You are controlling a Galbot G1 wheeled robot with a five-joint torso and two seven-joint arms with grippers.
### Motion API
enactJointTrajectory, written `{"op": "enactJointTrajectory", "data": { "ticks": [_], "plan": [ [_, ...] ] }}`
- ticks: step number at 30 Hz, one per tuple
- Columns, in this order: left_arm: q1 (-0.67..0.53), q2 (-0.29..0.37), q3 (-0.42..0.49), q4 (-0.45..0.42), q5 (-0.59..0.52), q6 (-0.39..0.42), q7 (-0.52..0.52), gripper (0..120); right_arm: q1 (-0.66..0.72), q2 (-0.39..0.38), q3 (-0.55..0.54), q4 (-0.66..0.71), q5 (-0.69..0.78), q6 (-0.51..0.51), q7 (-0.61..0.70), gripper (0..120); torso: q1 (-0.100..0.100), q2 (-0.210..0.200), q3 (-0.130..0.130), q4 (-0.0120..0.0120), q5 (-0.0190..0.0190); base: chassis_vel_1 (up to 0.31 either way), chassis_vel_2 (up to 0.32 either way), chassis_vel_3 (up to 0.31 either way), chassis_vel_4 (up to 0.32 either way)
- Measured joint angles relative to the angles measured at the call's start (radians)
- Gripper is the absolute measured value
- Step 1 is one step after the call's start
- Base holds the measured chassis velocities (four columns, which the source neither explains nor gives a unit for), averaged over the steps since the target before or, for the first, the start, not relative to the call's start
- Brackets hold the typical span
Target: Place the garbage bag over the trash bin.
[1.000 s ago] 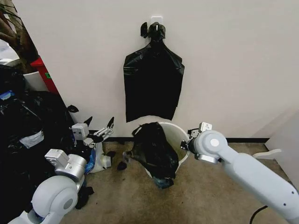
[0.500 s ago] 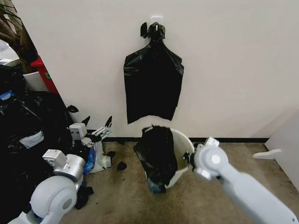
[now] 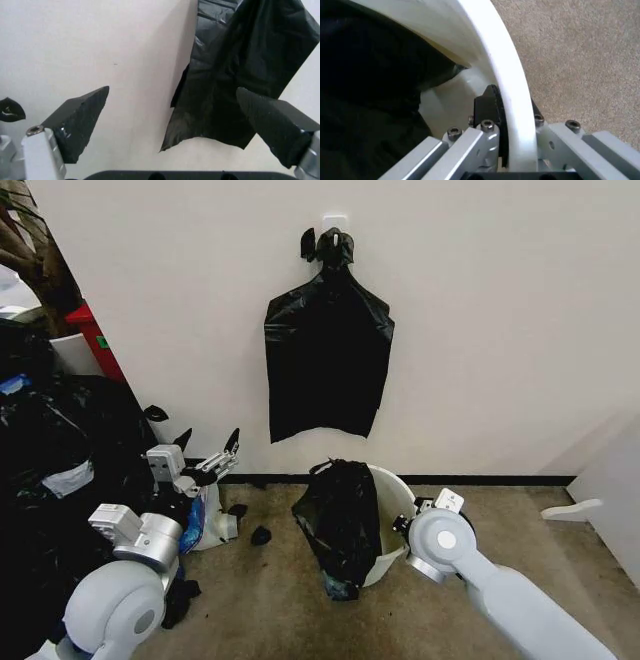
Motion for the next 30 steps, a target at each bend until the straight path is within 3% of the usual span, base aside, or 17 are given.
{"op": "enactJointTrajectory", "data": {
  "ticks": [14,20,23,27,30],
  "plan": [
    [0.002,0.003,-0.006,-0.007,0.000,-0.008,0.011,100,-0.021,-0.004,0.000,-0.018,-0.002,-0.003,-0.021,0,0.000,0.000,0.000,-0.0001,0.0000,0.000,0.000,0.000,0.000],
    [0.004,0.002,-0.007,-0.017,0.000,-0.008,0.015,100,-0.032,-0.006,0.002,-0.019,-0.002,-0.002,-0.021,18,0.000,0.000,0.000,0.0001,0.0000,0.000,0.000,0.000,0.000],
    [0.004,0.005,-0.015,-0.022,0.000,-0.008,0.015,100,-0.042,-0.017,0.003,-0.007,-0.003,-0.003,-0.021,32,0.000,0.000,0.000,-0.0001,0.0000,0.000,0.000,0.000,0.000],
    [0.006,0.005,-0.021,-0.026,-0.001,-0.009,0.015,100,-0.042,-0.038,0.010,0.023,0.001,-0.003,-0.020,43,0.000,0.000,0.000,0.0000,0.0001,0.000,0.000,0.000,0.000],
    [0.008,0.004,-0.032,-0.026,-0.003,-0.009,0.015,100,-0.040,-0.081,0.019,0.085,0.009,-0.007,-0.017,59,0.000,0.000,0.000,0.0001,0.0002,0.000,0.000,0.000,0.000]
  ]
}}
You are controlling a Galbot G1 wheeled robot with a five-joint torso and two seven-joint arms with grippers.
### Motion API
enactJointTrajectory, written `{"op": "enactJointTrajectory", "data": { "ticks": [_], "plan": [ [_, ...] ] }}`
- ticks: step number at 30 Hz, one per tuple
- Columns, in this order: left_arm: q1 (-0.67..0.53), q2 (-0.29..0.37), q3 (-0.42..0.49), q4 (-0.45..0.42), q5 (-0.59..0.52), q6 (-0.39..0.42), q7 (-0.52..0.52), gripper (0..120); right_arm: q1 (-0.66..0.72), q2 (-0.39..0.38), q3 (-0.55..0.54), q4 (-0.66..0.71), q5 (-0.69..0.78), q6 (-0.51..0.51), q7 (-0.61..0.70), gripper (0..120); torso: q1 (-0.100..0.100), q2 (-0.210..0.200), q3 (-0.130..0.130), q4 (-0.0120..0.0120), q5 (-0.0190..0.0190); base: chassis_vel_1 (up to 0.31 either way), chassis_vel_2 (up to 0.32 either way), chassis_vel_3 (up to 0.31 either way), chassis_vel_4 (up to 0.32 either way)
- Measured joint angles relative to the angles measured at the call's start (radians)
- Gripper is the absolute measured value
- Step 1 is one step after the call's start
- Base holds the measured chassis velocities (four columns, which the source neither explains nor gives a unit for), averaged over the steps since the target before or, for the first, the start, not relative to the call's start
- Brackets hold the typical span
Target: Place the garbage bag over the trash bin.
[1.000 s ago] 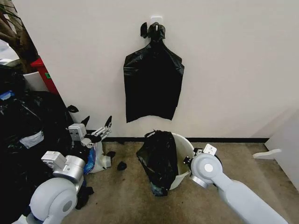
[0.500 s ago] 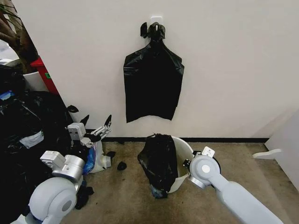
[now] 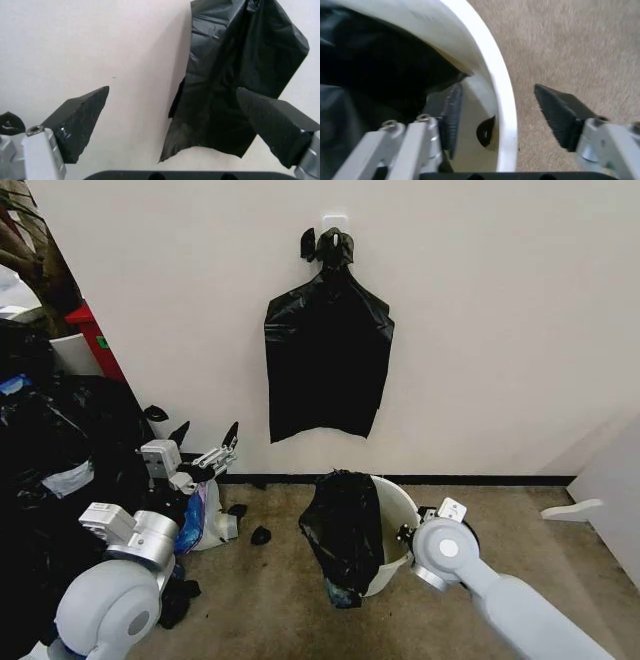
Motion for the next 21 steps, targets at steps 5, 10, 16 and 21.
{"op": "enactJointTrajectory", "data": {
  "ticks": [5,10,16,21],
  "plan": [
    [0.001,0.002,-0.009,0.010,-0.001,0.000,0.003,100,-0.015,-0.108,-0.001,0.132,-0.040,-0.042,-0.032,76,0.000,0.000,0.000,-0.0002,-0.0001,0.000,0.000,0.000,0.000],
    [0.014,-0.001,-0.001,0.015,0.004,0.009,0.012,100,-0.028,-0.204,0.034,0.283,-0.150,-0.141,-0.169,94,0.000,0.000,0.000,-0.0003,-0.0003,0.000,0.000,0.000,0.000],
    [0.036,-0.010,0.002,0.063,0.036,0.017,0.055,100,-0.006,-0.204,0.092,0.342,-0.174,-0.241,-0.346,100,0.000,0.000,0.000,-0.0001,-0.0003,0.000,0.000,0.000,0.000],
    [0.055,-0.016,0.014,0.091,0.065,0.017,0.080,100,0.003,-0.149,0.025,0.325,-0.248,-0.268,-0.400,100,0.000,0.000,0.000,0.0000,-0.0003,0.000,0.000,0.000,0.000]
  ]
}}
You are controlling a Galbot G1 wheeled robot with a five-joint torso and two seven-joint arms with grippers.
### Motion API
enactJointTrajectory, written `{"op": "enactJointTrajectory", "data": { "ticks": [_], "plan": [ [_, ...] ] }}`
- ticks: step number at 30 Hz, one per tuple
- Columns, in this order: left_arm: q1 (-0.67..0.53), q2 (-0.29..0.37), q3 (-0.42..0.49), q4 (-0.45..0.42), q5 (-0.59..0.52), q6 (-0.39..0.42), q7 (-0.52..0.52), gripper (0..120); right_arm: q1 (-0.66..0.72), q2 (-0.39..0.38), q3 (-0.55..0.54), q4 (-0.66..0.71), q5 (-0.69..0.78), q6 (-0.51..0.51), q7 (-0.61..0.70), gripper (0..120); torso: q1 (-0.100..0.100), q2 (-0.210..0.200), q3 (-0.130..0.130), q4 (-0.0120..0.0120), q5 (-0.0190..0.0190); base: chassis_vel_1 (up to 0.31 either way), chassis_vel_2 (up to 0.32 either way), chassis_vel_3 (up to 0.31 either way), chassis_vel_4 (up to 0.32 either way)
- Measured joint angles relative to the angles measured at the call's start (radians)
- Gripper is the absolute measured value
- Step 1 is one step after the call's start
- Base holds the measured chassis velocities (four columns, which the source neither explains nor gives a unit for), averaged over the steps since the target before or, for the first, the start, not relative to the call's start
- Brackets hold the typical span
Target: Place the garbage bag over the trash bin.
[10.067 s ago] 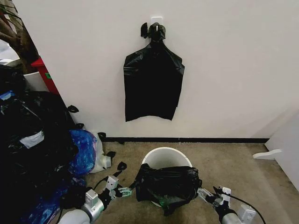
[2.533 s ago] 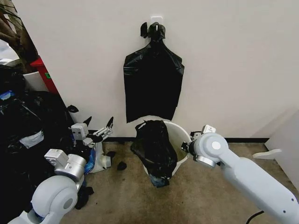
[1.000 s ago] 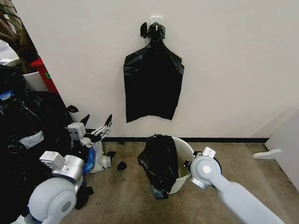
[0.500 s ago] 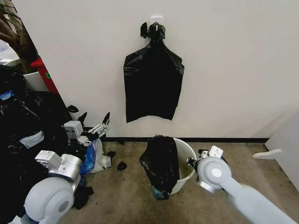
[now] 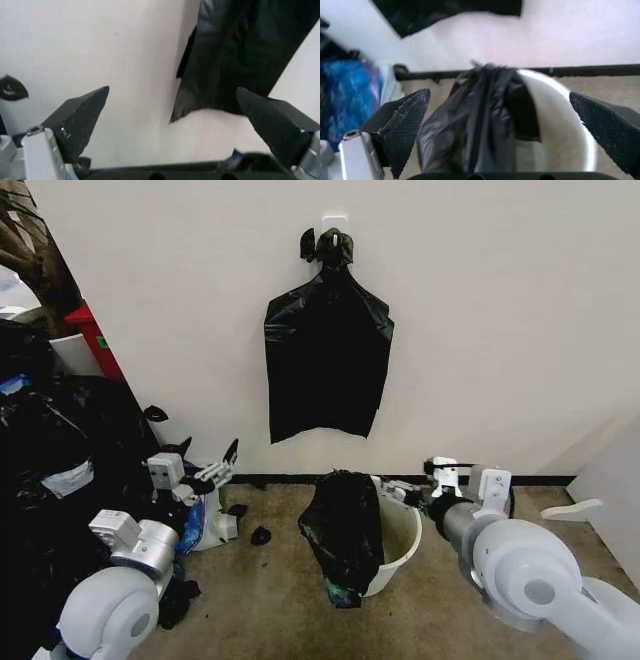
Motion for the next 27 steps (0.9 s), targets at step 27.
{"op": "enactJointTrajectory", "data": {
  "ticks": [27],
  "plan": [
    [0.049,-0.043,0.030,-0.060,0.051,-0.004,0.010,100,0.048,0.236,-0.182,-0.323,-0.159,-0.014,0.013,74,0.000,0.000,0.000,-0.0001,0.0000,0.000,0.000,0.000,0.000]
  ]
}}
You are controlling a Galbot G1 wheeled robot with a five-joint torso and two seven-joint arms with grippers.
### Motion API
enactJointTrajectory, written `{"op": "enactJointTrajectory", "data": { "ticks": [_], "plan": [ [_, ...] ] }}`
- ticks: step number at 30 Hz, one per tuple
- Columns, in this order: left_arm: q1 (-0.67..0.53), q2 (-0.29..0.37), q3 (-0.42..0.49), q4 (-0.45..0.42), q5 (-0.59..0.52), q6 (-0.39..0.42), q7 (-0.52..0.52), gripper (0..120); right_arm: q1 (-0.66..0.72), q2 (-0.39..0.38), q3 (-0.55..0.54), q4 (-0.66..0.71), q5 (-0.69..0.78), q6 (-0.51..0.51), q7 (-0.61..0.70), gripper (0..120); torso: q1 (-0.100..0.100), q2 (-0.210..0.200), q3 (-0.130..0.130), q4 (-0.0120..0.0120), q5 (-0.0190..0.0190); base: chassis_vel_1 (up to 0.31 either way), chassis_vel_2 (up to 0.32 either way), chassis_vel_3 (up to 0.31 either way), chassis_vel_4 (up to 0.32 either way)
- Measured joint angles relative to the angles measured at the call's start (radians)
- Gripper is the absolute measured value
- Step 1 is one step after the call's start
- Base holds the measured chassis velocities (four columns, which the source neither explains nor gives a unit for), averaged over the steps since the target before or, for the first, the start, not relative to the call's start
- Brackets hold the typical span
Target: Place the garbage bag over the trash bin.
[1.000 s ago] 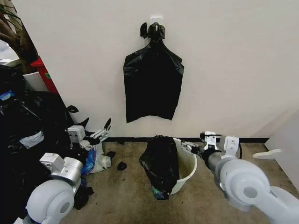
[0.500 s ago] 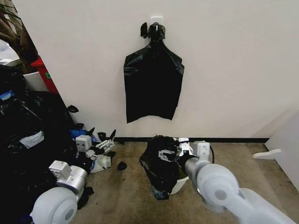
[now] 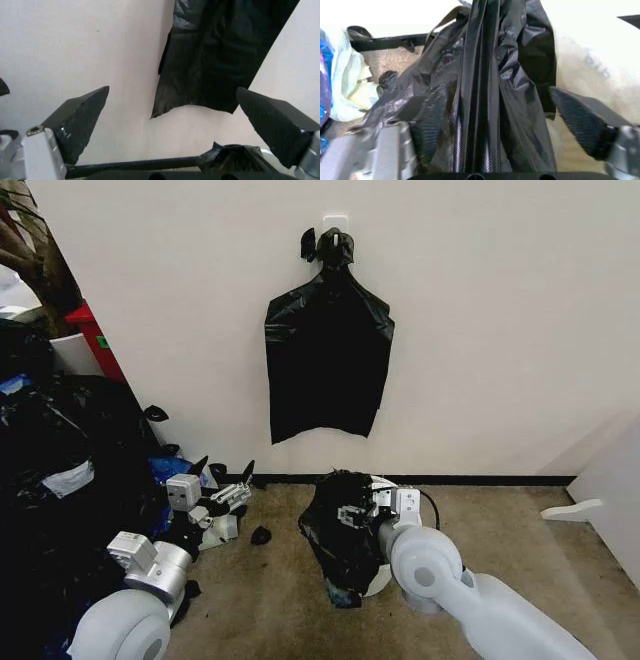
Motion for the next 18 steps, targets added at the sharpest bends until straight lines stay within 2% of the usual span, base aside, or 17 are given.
{"op": "enactJointTrajectory", "data": {
  "ticks": [3,6,7,12,13,16,18],
  "plan": [
    [-0.003,0.001,0.002,0.000,0.000,0.000,-0.001,100,0.001,0.004,-0.003,-0.006,-0.001,0.005,0.003,68,0.000,0.000,0.000,0.0000,0.0000,0.000,0.000,0.000,0.000],
    [-0.009,0.002,0.008,0.001,-0.001,0.000,-0.001,100,0.005,0.010,-0.008,-0.018,-0.002,0.010,0.010,52,0.000,0.000,0.000,0.0000,0.0000,0.000,0.000,0.000,0.000],
    [-0.009,0.002,0.008,0.001,-0.001,0.000,-0.001,100,0.005,0.010,-0.008,-0.018,-0.002,0.010,0.010,52,0.000,0.000,0.000,0.0000,0.0000,0.000,0.000,0.000,0.000],
    [-0.012,0.003,0.010,0.003,-0.002,0.000,-0.002,100,0.006,0.014,-0.012,-0.028,-0.003,0.018,0.019,34,0.000,0.000,0.000,0.0000,0.0000,0.000,0.000,0.000,0.000],
    [-0.014,0.005,0.011,0.004,-0.003,0.000,-0.002,100,0.006,0.015,-0.012,-0.031,-0.003,0.021,0.020,28,0.000,0.000,0.000,0.0000,0.0000,0.000,0.000,0.000,0.000],
    [-0.017,0.009,0.015,0.005,-0.004,0.000,-0.002,100,0.006,0.016,-0.013,-0.033,-0.004,0.025,0.022,21,0.000,0.000,0.000,0.0000,0.0001,0.000,0.000,0.000,0.000],
    [-0.021,0.020,0.027,0.010,-0.005,0.000,-0.003,100,0.007,0.016,-0.013,-0.033,-0.004,0.029,0.023,11,0.000,0.000,0.000,0.0001,0.0000,0.000,0.000,0.000,0.000]
  ]
}}
